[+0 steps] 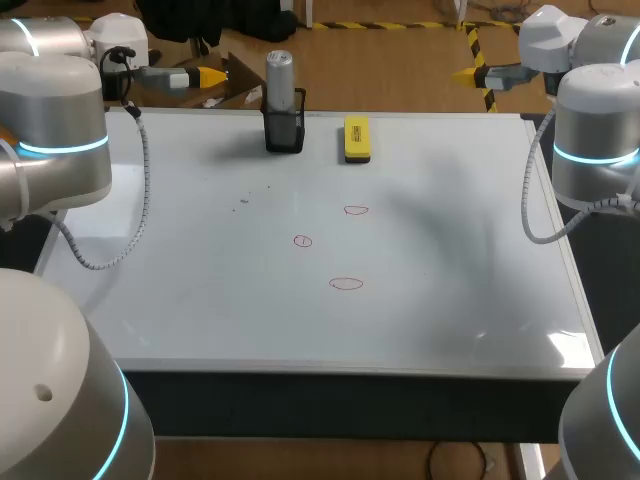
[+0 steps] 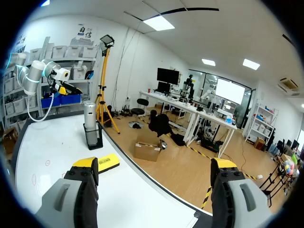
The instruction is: Pick up the inspection probe, press it on each red-marked spot on the whiteboard one by one, put down the probe, pick up the eraser, and wipe off all the red marks.
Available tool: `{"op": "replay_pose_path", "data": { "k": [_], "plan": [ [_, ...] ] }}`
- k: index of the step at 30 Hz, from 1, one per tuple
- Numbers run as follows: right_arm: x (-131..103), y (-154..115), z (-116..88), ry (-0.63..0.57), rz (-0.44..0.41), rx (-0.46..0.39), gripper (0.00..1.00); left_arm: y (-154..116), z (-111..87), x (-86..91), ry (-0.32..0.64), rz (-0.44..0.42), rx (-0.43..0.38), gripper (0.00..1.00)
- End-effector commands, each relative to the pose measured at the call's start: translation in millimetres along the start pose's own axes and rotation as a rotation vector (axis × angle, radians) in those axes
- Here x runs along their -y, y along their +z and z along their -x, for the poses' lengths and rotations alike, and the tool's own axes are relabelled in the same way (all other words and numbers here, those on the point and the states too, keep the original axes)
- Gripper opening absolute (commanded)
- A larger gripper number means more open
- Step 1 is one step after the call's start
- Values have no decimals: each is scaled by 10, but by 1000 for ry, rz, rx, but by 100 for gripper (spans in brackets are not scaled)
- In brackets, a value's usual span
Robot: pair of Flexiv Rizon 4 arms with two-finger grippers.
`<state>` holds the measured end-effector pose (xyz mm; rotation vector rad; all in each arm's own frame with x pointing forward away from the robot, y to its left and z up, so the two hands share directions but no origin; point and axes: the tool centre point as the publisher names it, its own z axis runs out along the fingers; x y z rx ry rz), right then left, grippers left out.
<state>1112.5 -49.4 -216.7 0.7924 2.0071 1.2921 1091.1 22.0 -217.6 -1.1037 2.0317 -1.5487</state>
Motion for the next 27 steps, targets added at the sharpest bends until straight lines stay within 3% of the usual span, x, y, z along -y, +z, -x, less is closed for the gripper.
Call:
{"op": "replay_pose_path", "data": {
  "k": [1,19,22,27],
  "plan": [
    [1,3,3,0,0,0,100,-4,5,5,-1,2,-2,100],
    [1,3,3,0,0,0,100,-4,5,5,-1,2,-2,100],
    [1,3,3,0,0,0,100,101,9,-15,-7,-29,-112,100],
    [1,3,3,0,0,0,100,307,-37,-20,33,-4,-228,100]
  ]
}}
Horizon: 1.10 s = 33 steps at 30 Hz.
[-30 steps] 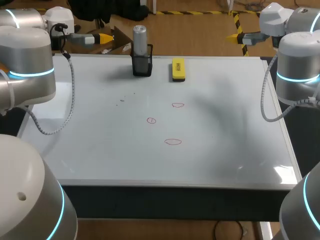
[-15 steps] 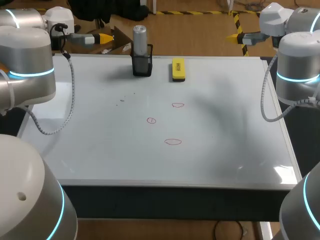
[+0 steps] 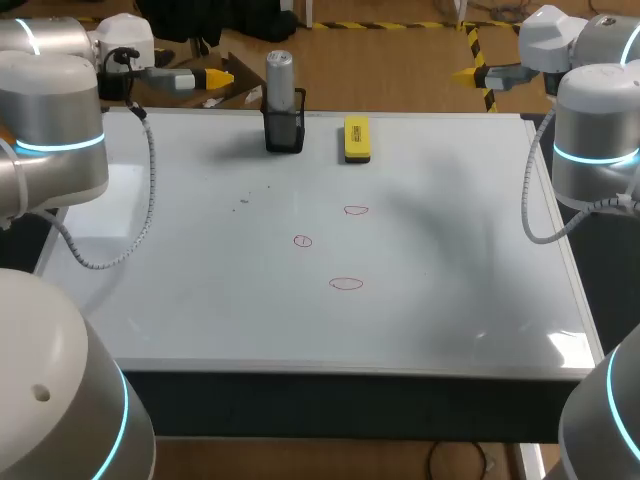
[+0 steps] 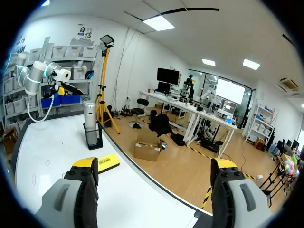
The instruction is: Pick up the inspection probe, press it on each red-marked spot on the whiteboard one by one, put down the probe, pick up the eraser, and wipe off all the red marks.
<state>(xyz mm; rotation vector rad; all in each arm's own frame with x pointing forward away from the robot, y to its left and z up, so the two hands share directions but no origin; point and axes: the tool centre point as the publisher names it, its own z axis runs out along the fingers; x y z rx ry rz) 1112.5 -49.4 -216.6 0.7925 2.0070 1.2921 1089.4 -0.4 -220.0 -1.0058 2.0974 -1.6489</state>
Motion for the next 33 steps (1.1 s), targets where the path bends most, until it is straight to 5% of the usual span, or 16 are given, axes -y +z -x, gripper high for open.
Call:
{"op": "replay_pose_path", "data": {
  "k": [1,7,17,33],
  "plan": [
    [1,3,3,0,0,0,100,190,140,-13,31,18,-144,100],
    [1,3,3,0,0,0,100,373,98,7,115,-2,-365,100],
    [1,3,3,0,0,0,100,632,24,-53,161,-37,-617,100],
    [1,3,3,0,0,0,100,1115,-246,-138,176,-85,-832,100]
  ]
}}
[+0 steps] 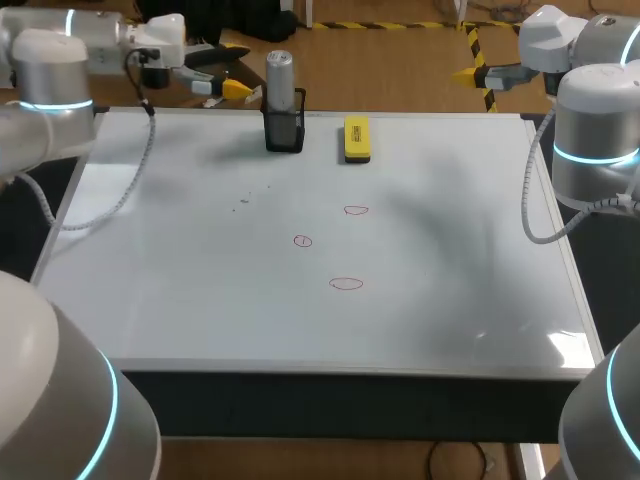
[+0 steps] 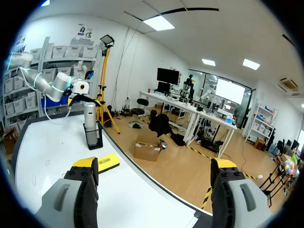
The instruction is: Pick up the inspection probe, press it on each red-marked spot on the whiteboard one by one, put down the probe, pick up the eraser, and wipe off all the red marks.
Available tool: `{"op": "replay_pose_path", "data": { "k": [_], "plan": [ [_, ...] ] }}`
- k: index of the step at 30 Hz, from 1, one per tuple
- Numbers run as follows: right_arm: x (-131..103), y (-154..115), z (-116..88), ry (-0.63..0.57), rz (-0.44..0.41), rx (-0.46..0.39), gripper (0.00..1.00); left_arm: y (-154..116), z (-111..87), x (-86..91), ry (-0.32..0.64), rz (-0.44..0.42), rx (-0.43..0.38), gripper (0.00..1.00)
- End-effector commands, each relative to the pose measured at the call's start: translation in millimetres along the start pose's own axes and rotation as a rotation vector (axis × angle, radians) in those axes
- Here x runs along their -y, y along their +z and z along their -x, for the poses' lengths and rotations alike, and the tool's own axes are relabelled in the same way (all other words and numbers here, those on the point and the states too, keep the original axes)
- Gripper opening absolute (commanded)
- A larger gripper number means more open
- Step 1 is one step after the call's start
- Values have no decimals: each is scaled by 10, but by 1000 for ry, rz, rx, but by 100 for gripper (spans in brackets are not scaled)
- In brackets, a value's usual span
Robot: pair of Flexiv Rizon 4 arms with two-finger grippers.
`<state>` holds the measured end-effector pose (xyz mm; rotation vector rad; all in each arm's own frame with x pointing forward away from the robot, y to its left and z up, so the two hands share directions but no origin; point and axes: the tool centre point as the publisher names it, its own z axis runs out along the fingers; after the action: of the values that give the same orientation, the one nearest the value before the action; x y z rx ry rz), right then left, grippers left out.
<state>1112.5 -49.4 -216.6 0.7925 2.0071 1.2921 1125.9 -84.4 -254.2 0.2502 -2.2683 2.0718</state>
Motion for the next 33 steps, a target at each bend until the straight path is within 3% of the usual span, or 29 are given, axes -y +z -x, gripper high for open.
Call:
{"op": "replay_pose_path", "data": {
  "k": [1,14,33],
  "plan": [
    [2,3,3,0,0,0,100,170,93,-61,2,-6,-195,100],
    [2,3,3,0,0,0,100,443,57,-192,14,-26,-242,100],
    [2,3,3,0,0,0,100,658,38,-222,34,-67,-204,100]
  ]
}}
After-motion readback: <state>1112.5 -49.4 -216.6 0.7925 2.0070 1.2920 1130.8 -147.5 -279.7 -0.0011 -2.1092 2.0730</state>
